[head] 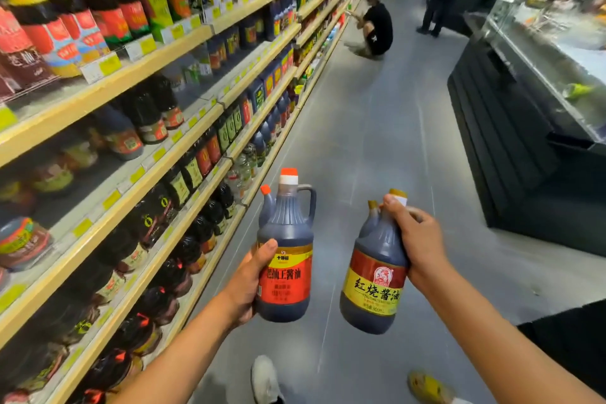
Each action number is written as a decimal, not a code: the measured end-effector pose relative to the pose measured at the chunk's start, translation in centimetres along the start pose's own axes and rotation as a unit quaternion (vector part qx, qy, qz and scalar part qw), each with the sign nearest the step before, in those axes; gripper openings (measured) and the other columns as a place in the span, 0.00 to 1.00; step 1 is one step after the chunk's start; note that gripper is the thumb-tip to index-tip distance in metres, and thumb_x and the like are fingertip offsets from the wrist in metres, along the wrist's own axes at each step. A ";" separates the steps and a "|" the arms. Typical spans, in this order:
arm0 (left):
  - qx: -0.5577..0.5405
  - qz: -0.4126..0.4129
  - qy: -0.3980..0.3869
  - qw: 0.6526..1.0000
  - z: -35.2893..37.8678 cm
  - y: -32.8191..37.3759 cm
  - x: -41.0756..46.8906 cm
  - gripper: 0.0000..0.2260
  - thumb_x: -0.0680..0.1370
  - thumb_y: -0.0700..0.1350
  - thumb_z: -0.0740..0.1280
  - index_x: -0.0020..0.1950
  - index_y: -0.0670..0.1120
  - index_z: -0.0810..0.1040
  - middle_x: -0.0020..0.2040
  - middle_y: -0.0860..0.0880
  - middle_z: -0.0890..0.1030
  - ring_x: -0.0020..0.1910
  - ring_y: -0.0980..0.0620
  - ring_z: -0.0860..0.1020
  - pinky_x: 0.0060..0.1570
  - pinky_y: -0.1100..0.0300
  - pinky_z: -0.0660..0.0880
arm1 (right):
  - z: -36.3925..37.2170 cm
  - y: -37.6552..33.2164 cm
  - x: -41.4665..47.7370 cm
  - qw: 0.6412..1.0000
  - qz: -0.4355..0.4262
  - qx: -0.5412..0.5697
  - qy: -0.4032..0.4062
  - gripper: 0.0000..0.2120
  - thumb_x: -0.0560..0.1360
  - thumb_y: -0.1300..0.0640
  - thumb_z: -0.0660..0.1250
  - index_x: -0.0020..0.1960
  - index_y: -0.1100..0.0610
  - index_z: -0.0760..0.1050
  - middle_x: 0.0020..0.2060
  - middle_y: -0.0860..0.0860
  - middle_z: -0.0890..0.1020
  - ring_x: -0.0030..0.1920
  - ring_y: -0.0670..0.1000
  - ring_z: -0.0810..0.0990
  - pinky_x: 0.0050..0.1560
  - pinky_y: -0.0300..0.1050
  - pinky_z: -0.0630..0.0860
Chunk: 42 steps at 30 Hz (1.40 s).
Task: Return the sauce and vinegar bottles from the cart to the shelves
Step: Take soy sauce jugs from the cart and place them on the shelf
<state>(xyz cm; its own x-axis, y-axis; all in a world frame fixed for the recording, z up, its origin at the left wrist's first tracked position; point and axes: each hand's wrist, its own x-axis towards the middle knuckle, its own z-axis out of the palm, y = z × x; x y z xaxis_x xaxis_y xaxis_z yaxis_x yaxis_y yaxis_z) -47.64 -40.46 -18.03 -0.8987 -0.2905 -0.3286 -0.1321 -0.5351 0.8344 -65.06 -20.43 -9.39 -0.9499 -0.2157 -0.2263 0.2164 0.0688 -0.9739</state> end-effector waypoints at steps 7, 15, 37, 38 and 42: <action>-0.020 0.018 0.020 0.999 -4.5 6.1 8.8 0.51 0.60 0.66 0.81 0.73 0.39 0.70 0.61 0.30 0.80 0.57 0.33 0.81 0.58 0.38 0.78 | 8.1 -3.2 9.5 1.000 -0.004 -0.019 -0.022 0.13 0.73 0.48 0.74 0.39 0.58 0.81 0.35 0.54 0.85 0.36 0.53 0.83 0.40 0.48 0.80; -0.043 0.062 0.141 0.987 -10.4 11.0 11.4 0.51 0.60 0.66 0.81 0.74 0.41 0.69 0.63 0.32 0.80 0.63 0.32 0.78 0.65 0.30 0.71 | 19.3 -5.3 16.4 0.990 -0.025 -0.060 -0.122 0.13 0.75 0.47 0.72 0.41 0.58 0.82 0.37 0.54 0.85 0.39 0.57 0.83 0.45 0.53 0.80; -0.157 0.230 0.430 0.859 -14.5 10.9 6.7 0.41 0.56 0.69 0.80 0.62 0.48 0.82 0.53 0.42 0.85 0.49 0.46 0.85 0.46 0.52 0.82 | 45.0 -2.5 19.9 0.832 -0.044 -0.078 -0.548 0.04 0.75 0.53 0.74 0.45 0.53 0.84 0.43 0.55 0.87 0.44 0.54 0.85 0.46 0.49 0.80; -0.168 0.241 0.441 0.848 -14.6 10.5 6.6 0.37 0.55 0.68 0.81 0.58 0.51 0.84 0.52 0.42 0.86 0.47 0.46 0.85 0.45 0.53 0.82 | 45.6 -2.2 19.6 0.824 -0.047 -0.077 -0.559 0.04 0.75 0.54 0.74 0.45 0.54 0.84 0.43 0.54 0.87 0.44 0.53 0.85 0.46 0.49 0.80; -0.199 0.253 0.467 0.823 -15.1 8.5 6.1 0.33 0.52 0.67 0.83 0.51 0.52 0.87 0.49 0.43 0.86 0.45 0.47 0.86 0.42 0.54 0.82 | 48.3 -1.0 18.4 0.805 -0.052 -0.070 -0.587 0.03 0.75 0.54 0.74 0.46 0.54 0.84 0.43 0.53 0.87 0.44 0.52 0.85 0.48 0.50 0.81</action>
<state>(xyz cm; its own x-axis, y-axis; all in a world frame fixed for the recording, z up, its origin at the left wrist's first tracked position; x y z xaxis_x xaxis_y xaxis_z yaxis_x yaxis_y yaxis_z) -47.91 -58.76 -19.67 -0.0570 -0.9406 -0.3347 0.4750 -0.3204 0.8196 -71.91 -71.49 -13.44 -0.0761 -0.9934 -0.0859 0.0439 0.0828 -0.9956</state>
